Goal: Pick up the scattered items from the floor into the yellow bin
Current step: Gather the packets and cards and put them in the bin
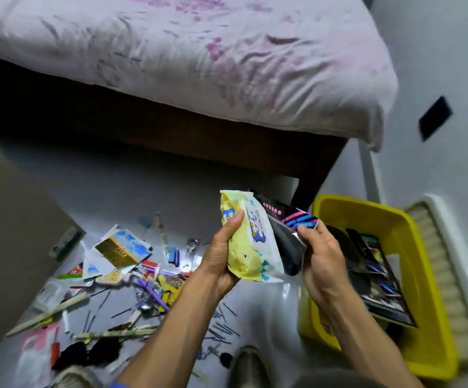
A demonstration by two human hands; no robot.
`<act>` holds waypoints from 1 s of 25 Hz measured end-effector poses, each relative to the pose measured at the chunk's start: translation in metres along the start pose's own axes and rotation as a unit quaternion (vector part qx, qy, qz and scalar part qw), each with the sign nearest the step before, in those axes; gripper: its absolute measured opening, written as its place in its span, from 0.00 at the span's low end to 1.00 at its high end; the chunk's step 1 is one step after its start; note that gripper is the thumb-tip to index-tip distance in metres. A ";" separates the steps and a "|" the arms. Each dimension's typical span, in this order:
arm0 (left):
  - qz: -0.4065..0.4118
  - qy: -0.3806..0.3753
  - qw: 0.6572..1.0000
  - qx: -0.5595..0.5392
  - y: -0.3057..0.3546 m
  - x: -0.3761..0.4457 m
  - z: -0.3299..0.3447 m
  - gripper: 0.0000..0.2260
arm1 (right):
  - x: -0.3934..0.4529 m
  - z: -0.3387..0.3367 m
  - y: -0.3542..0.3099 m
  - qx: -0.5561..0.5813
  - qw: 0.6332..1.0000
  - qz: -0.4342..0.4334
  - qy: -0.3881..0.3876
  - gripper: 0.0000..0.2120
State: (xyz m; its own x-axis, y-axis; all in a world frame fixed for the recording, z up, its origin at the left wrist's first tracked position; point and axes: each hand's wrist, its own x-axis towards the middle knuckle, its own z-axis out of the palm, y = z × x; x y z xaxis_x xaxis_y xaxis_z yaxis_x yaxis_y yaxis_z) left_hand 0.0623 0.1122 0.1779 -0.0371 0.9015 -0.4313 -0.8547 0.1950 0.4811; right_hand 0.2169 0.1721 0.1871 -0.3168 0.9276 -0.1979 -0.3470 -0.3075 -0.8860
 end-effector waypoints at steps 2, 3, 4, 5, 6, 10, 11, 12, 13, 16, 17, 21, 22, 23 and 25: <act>-0.024 -0.012 0.999 0.018 -0.034 0.012 0.039 0.22 | -0.019 -0.045 -0.021 0.015 0.998 -0.045 0.043 0.09; -0.035 -0.009 0.999 0.028 -0.052 0.018 0.057 0.20 | -0.029 -0.067 -0.030 0.004 0.995 -0.069 0.065 0.09; -0.049 -0.004 0.998 0.037 -0.069 0.025 0.074 0.18 | -0.038 -0.088 -0.036 -0.023 0.992 -0.092 0.085 0.09; -0.063 0.002 0.997 0.041 -0.084 0.031 0.088 0.16 | -0.045 -0.107 -0.042 -0.057 0.987 -0.114 0.099 0.08; -0.077 0.009 0.996 0.042 -0.095 0.037 0.099 0.16 | -0.049 -0.123 -0.046 -0.096 0.981 -0.131 0.109 0.07; -0.044 0.110 0.967 0.228 -0.127 0.065 0.123 0.17 | -0.044 -0.175 -0.055 -0.329 0.925 -0.149 0.115 0.10; -0.004 0.145 0.935 0.325 -0.130 0.069 0.124 0.19 | -0.040 -0.184 -0.055 -0.403 0.898 -0.133 0.118 0.11; 0.038 0.156 0.904 0.397 -0.131 0.070 0.123 0.20 | -0.036 -0.192 -0.053 -0.459 0.873 -0.115 0.121 0.12; 0.066 0.152 0.890 0.425 -0.129 0.071 0.120 0.22 | -0.034 -0.196 -0.050 -0.492 0.856 -0.094 0.125 0.13; 0.081 0.140 0.891 0.425 -0.119 0.070 0.100 0.24 | -0.034 -0.189 -0.034 -0.526 0.840 -0.058 0.123 0.15; 0.084 0.148 0.891 0.422 -0.116 0.068 0.091 0.23 | -0.035 -0.181 -0.027 -0.529 0.839 -0.064 0.113 0.15; 0.115 0.195 0.882 0.413 -0.097 0.045 0.054 0.21 | -0.036 -0.130 -0.003 -0.529 0.842 -0.099 0.028 0.14; 0.121 0.206 0.881 0.409 -0.091 0.038 0.041 0.20 | -0.035 -0.114 0.005 -0.537 0.837 -0.106 0.001 0.14; 0.123 0.218 0.880 0.404 -0.086 0.032 0.030 0.20 | -0.034 -0.101 0.011 -0.548 0.829 -0.110 -0.024 0.14; 0.126 0.251 0.874 0.397 -0.072 0.021 0.001 0.20 | -0.031 -0.068 0.029 -0.571 0.810 -0.106 -0.082 0.15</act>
State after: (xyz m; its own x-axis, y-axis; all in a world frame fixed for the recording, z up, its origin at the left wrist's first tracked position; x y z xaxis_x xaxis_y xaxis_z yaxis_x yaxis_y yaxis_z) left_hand 0.1237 0.1176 0.1345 -0.5646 0.7104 -0.4201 -0.1663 0.4006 0.9010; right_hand 0.2769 0.1486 0.1385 -0.5020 0.8648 -0.0144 0.6042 0.3388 -0.7212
